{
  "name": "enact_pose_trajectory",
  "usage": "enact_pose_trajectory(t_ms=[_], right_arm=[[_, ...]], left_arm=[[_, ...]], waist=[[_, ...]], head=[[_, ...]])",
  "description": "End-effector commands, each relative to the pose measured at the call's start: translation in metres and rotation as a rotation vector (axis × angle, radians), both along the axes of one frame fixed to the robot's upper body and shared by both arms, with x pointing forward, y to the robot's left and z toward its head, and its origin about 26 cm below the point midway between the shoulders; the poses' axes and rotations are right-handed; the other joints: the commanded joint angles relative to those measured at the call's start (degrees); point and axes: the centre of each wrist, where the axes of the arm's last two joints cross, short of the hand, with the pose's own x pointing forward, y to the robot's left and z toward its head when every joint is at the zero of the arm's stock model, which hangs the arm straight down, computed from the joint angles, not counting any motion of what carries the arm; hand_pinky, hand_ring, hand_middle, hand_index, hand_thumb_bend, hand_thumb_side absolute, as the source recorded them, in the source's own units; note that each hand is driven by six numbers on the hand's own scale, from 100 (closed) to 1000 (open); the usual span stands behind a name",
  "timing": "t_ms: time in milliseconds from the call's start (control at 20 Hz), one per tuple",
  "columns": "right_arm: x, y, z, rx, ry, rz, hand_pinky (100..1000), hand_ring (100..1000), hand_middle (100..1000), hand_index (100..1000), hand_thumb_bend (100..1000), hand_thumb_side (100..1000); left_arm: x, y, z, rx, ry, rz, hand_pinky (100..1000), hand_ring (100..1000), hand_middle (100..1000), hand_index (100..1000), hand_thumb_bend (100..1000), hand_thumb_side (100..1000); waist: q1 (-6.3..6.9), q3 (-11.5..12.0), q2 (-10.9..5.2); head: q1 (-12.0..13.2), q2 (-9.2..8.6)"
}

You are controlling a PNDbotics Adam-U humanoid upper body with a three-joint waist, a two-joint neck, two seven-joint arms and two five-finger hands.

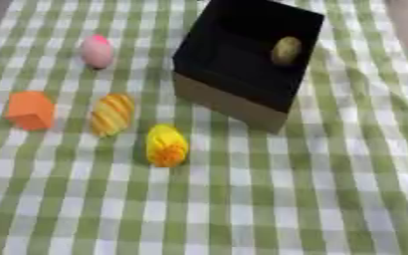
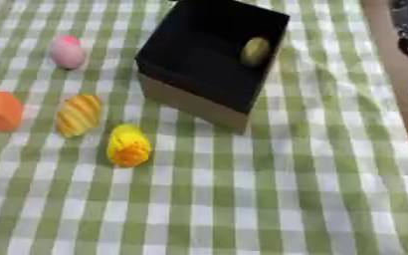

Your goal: Pick up objects on the table and place them in the box.

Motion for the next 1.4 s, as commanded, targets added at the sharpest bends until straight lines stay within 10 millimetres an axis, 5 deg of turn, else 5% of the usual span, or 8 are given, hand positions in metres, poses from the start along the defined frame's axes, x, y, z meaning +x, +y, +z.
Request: enact_pose_trajectory(t_ms=[50, 500, 1400], right_arm=[[-0.004, 0.0, 0.011, -0.038, -0.031, 0.002, 854, 859, 590, 853, 100, 526], [-0.004, 0.0, 0.01, -0.047, -0.023, 0.006, 854, 860, 589, 853, 100, 526], [-0.004, 0.003, 0.01, -0.054, -0.015, 0.024, 856, 862, 589, 854, 100, 526]], left_arm=[[0.001, 0.019, 0.018, 0.08, 0.062, 0.024, 867, 851, 826, 913, 488, 605], [0.007, 0.046, 0.015, 0.151, 0.24, 0.035, 901, 874, 853, 923, 608, 518], [0.037, 0.03, 0.032, 0.268, 0.391, -0.038, 928, 901, 871, 925, 628, 404]], waist=[[0.29, 0.0, -1.27], [0.62, 0.0, -1.36], [0.8, -0.6, -1.57]], head=[[-0.2, 0.37], [0.3, 0.37], [1.5, 0.44]])
